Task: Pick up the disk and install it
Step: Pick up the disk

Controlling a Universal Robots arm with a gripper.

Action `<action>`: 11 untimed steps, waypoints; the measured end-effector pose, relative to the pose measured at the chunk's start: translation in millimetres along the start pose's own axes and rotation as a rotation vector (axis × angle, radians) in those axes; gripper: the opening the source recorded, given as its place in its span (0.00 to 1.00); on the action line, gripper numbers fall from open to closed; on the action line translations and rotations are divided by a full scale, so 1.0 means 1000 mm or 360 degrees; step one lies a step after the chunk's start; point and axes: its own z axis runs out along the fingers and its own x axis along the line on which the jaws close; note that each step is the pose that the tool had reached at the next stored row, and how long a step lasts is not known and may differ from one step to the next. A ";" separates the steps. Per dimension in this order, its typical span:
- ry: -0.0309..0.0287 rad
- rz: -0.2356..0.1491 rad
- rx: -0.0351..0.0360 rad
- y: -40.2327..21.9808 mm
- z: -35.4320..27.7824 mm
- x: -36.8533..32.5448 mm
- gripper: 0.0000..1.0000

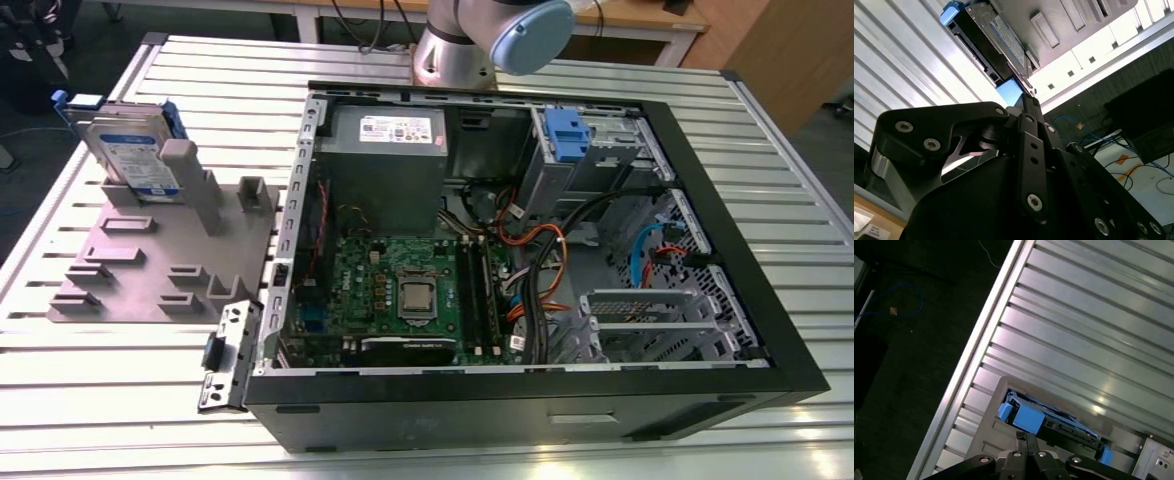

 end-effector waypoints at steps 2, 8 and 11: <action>0.00000 -0.0002 0.0000 0.0000 0.0000 0.0000 0.11; 0.00003 -0.0010 0.0000 0.0000 0.0000 0.0000 0.11; 0.00005 -0.0013 0.0000 0.0000 0.0000 0.0000 0.11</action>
